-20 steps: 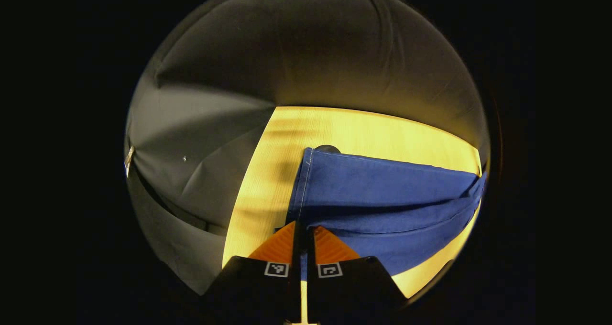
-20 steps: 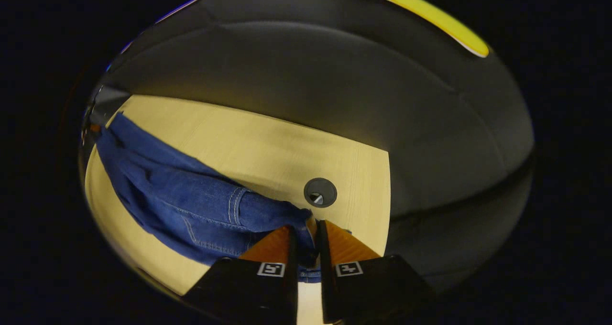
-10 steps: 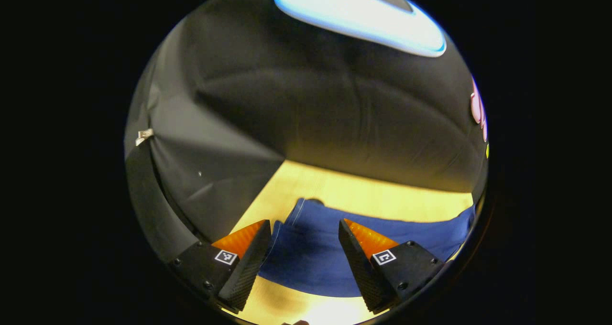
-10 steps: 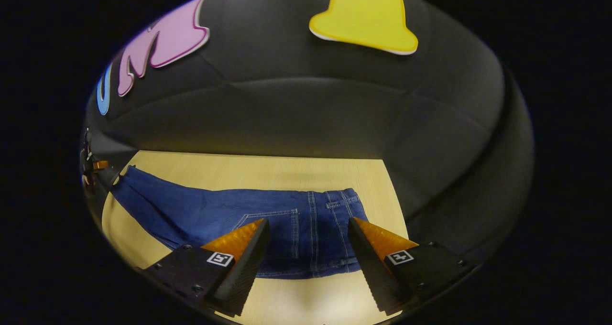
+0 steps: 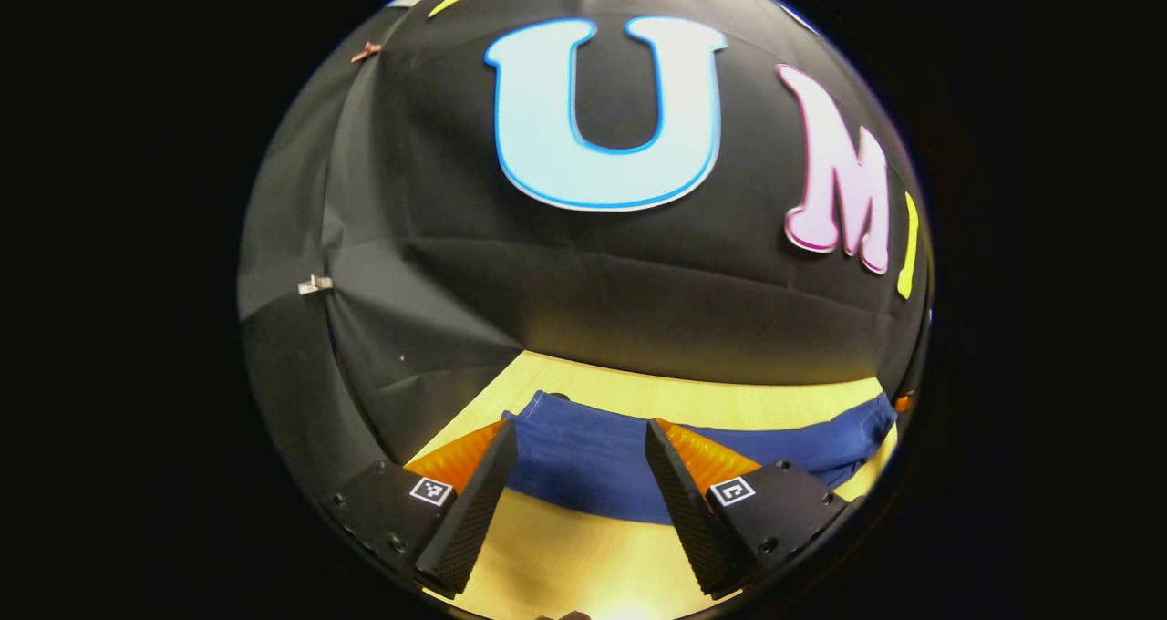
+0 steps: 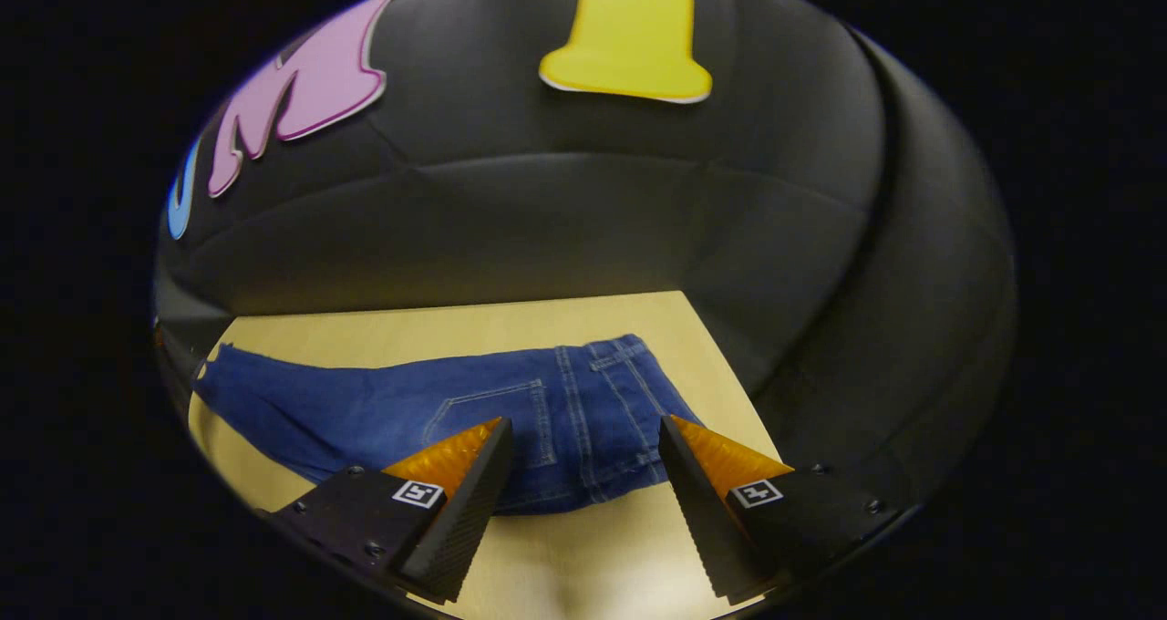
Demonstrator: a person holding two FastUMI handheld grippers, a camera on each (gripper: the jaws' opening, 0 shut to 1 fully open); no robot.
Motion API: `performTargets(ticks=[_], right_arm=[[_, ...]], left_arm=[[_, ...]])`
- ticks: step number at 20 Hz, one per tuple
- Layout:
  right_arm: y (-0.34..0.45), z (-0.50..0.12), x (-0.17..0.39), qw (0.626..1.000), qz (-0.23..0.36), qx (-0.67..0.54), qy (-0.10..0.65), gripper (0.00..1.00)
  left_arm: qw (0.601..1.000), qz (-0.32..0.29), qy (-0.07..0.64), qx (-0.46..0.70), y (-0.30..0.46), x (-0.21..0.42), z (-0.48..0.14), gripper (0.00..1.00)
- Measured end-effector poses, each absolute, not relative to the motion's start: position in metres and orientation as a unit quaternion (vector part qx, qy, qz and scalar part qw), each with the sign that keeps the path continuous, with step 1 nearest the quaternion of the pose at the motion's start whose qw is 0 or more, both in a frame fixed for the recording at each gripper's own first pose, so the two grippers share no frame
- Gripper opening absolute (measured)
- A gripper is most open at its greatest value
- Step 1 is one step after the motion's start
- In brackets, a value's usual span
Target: Grasp the waist and the cuffs of the jeans and fold them to make the two legs overlap; first hold the waist and fold one-third of the jeans toward the cuffs, then hold the cuffs and fold the remaining one-third in the same direction to finish folding.
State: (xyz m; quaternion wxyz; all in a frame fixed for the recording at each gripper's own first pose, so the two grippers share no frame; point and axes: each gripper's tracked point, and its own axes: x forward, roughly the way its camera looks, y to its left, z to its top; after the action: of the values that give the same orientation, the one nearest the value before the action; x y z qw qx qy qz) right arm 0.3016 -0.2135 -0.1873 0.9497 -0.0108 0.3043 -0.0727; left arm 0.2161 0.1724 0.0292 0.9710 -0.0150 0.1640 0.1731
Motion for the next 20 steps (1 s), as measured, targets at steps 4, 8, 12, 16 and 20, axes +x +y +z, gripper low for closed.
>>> performTargets(ticks=[4, 8, 12, 16, 20], right_arm=[[-0.242, -0.195, 0.311, 0.949, -0.136, 0.004, 0.284, 0.98], [-0.248, -0.205, 0.308, 0.94, -0.16, 0.049, 0.296, 0.98], [-0.246, -0.21, 0.306, 0.932, -0.172, 0.084, 0.308, 1.0], [-0.242, -0.213, 0.304, 0.933, -0.15, 0.094, 0.314, 0.98], [-0.229, -0.217, 0.31, 0.934, -0.132, 0.12, 0.31, 0.76]], left_arm=[[0.971, 0.153, 0.174, -0.055, 0.132, 0.186, 0.015, 0.84], [0.966, 0.15, 0.197, -0.078, 0.117, 0.17, 0.002, 0.84], [0.966, 0.135, 0.201, -0.088, 0.103, 0.173, 0.001, 0.84], [0.968, 0.112, 0.208, -0.085, 0.085, 0.179, -0.004, 0.84], [0.968, 0.093, 0.207, -0.105, 0.072, 0.182, -0.003, 0.84]])
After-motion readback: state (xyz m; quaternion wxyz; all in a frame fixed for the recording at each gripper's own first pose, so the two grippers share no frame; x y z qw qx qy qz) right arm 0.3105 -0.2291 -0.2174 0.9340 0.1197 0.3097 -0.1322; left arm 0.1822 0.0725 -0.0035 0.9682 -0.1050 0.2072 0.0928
